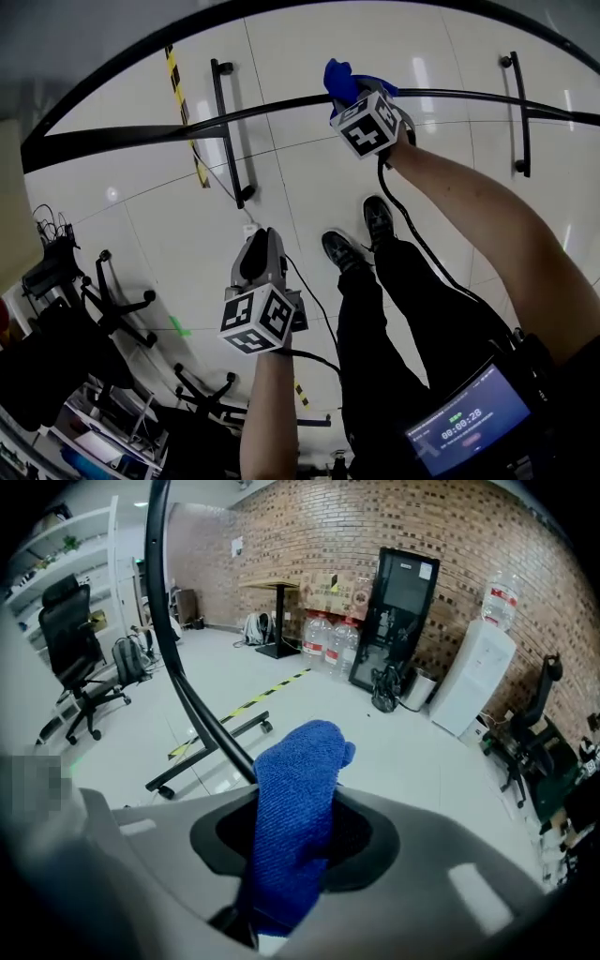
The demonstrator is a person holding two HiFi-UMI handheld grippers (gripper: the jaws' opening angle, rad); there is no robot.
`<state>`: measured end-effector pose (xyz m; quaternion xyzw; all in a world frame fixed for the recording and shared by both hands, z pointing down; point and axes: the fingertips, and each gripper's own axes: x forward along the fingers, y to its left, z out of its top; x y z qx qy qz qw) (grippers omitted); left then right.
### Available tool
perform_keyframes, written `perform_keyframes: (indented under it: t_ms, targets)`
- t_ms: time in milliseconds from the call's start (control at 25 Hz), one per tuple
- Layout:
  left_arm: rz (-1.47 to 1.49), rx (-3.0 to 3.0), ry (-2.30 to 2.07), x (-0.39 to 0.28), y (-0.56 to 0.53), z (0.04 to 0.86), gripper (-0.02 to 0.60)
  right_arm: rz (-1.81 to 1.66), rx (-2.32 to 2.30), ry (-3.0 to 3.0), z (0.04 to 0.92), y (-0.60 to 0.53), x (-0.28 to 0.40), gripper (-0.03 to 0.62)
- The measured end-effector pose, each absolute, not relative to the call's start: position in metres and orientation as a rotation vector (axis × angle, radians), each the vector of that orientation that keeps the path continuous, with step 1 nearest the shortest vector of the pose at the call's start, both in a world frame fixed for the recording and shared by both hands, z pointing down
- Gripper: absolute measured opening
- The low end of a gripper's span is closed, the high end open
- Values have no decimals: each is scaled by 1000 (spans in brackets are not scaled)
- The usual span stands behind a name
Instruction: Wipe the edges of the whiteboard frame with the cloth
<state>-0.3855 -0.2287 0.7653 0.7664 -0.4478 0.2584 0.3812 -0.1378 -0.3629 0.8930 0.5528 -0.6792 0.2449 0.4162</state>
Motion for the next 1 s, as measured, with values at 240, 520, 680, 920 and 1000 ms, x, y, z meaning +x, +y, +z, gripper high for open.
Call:
perform_keyframes:
  t_ms: [240, 520, 680, 920, 1000]
  targets:
    - [621, 1928, -1143, -397, -233, 773, 67, 587, 1296, -1767, 897, -386, -186, 140]
    - [647, 1945, -1123, -441, -244, 770, 67, 574, 1317, -1781, 898, -408, -228, 140]
    - [644, 1924, -1163, -476, -244, 767, 67, 544, 1302, -1781, 899, -422, -259, 140]
    - [610, 1897, -1248, -522, -241, 761, 67, 516, 1260, -1759, 897, -441, -296, 141]
    - [580, 1890, -1279, -534, -242, 760, 67, 486, 1261, -1749, 896, -447, -304, 141]
